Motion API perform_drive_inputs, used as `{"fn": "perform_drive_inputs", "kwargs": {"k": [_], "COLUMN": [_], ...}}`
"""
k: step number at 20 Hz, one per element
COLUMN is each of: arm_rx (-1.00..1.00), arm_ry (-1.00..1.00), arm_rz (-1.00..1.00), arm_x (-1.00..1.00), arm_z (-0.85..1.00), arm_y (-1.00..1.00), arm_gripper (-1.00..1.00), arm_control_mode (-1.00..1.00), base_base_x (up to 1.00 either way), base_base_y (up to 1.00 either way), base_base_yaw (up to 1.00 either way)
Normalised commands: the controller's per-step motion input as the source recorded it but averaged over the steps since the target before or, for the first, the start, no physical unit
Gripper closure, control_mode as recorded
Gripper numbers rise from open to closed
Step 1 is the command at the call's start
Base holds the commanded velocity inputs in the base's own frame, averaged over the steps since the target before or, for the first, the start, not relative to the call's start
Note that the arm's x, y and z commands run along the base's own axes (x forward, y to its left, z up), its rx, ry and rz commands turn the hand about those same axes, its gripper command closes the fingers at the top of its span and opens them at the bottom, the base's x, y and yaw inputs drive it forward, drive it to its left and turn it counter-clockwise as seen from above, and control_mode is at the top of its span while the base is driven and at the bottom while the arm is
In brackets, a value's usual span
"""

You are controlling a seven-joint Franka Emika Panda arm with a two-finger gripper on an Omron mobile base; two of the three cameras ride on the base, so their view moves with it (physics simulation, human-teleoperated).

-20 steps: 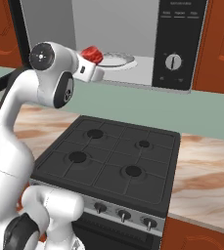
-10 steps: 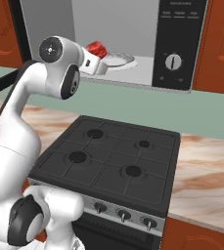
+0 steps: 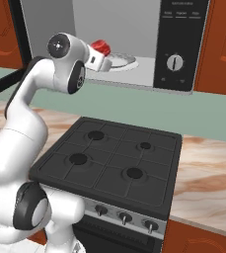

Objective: Transport the steak from the fridge to the microwave and turn on the microwave.

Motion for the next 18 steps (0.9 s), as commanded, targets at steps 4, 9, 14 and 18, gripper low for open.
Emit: {"fn": "perform_drive_inputs", "kwargs": {"k": [4,9,14,18], "arm_rx": [-0.01,-0.02,0.0,0.0], "arm_ry": [0.0,0.05,0.11,0.08], "arm_rz": [0.0,0.0,0.0,0.0], "arm_x": [0.37,0.42,0.37,0.37], "arm_z": [-0.04,-0.08,-0.11,-0.04], "arm_y": [0.0,0.0,0.0,0.0], "arm_gripper": [1.0,1.0,1.0,1.0], "arm_control_mode": [-1.0,-1.0,-1.0,-1.0], "base_base_x": [0.0,0.0,0.0,0.0], "base_base_y": [0.0,0.0,0.0,0.0], "base_base_yaw": [0.0,0.0,0.0,0.0]}}
